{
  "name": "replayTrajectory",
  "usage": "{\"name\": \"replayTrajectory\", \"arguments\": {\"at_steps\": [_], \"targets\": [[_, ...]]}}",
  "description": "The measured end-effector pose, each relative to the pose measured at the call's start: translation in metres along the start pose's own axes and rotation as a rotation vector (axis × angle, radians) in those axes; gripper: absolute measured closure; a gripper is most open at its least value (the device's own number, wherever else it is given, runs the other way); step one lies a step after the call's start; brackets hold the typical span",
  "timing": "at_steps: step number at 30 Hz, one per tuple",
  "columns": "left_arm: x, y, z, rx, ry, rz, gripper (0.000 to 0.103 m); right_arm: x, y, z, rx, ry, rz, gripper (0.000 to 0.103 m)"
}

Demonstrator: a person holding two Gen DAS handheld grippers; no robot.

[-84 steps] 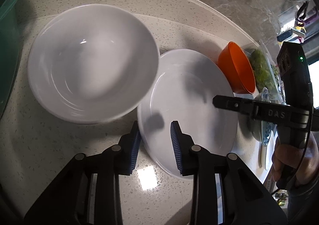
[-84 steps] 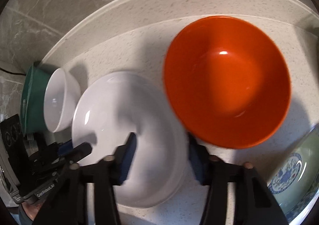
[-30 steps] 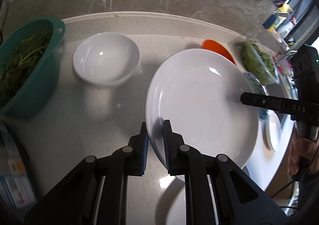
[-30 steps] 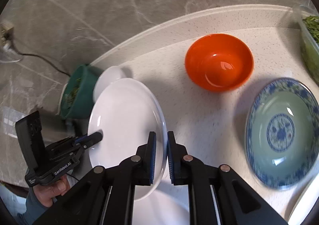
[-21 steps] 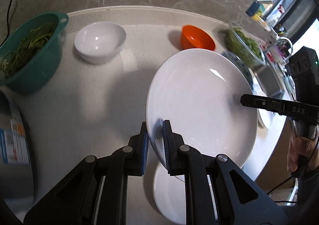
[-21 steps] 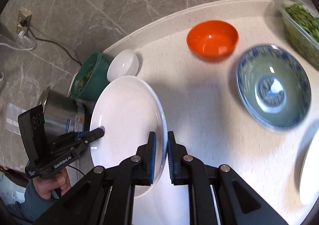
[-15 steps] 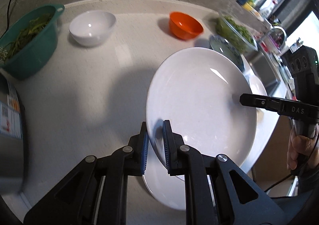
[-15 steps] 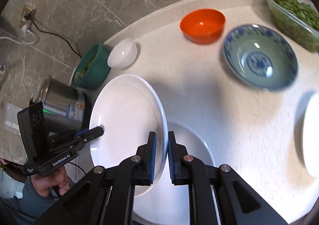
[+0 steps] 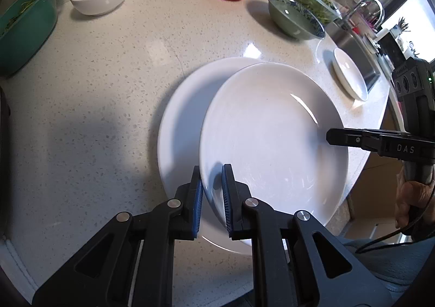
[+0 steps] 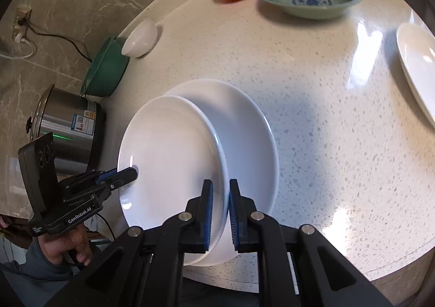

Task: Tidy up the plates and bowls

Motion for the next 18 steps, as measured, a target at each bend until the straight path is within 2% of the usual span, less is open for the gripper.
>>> {"name": "replayTrajectory", "arguments": {"at_steps": [5,18], "targets": [[0.003,0.001,0.021,0.032,0.023,0.009,0.090,-0.005,-0.007,0.006,-0.004,-0.019,0.002,0.087],[-0.005,0.016,0.030,0.000,0.065,0.044,0.087,0.004,-0.008,0.017,0.018,-0.122,-0.085,0.086]]}}
Point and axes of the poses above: each gripper's, at about its wrist camera, not at the fingertips, and z roughly the way its jaws point, x to its left, y to its top, the point moved 4 cm from there along z, roughly the way its jaws point, and after that the axes turned 14 degrees about -z, right-handed, at the moved point
